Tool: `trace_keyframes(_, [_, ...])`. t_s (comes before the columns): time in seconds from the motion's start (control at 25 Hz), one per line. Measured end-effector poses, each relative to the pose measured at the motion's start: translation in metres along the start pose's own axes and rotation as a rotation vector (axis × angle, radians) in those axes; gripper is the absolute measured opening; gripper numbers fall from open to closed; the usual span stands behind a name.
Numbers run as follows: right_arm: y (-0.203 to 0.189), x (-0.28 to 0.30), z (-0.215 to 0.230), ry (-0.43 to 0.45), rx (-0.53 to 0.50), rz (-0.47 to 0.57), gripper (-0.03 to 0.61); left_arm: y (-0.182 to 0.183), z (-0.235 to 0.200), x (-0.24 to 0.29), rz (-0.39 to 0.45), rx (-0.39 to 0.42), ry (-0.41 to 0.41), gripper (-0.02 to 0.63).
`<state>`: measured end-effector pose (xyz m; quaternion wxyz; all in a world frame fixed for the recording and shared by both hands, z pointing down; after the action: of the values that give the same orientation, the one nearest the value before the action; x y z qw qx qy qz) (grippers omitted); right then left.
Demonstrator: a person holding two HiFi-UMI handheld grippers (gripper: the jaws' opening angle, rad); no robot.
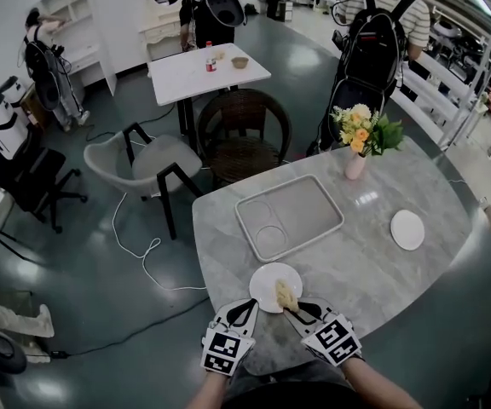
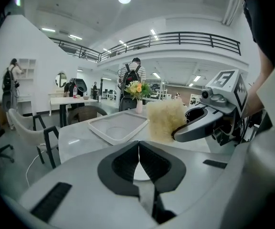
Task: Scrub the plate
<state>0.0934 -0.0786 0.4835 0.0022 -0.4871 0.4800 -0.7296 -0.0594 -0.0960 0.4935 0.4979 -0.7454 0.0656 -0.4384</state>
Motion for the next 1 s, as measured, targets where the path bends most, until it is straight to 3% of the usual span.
trace_keyframes(0.32, [0.014,-0.016,0.002,-0.030,0.148,0.152,0.075,0.023,0.004,-0.015,0.103,-0.019,0.058,0.011])
trace_keyframes(0.64, [0.033,-0.041,0.001,-0.052,0.148,0.276,0.075,0.045,0.010,-0.031,0.189,-0.019,0.086,0.011])
trace_keyframes(1.0, [0.034,-0.055,-0.006,-0.066,0.158,0.320,0.075,0.045,0.020,-0.039,0.208,-0.008,0.071,0.011])
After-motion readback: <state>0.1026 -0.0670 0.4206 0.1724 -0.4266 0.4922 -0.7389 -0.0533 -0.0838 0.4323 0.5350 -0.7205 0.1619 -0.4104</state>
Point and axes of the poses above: the fingertips, and each gripper's own axes: x forward along the fingers, z to its right, y out of its top, the point moved 7 cm from there along -x, backward along the fingers, and after that the axes turned 9 degrees about -z, right-handed, at the moved point
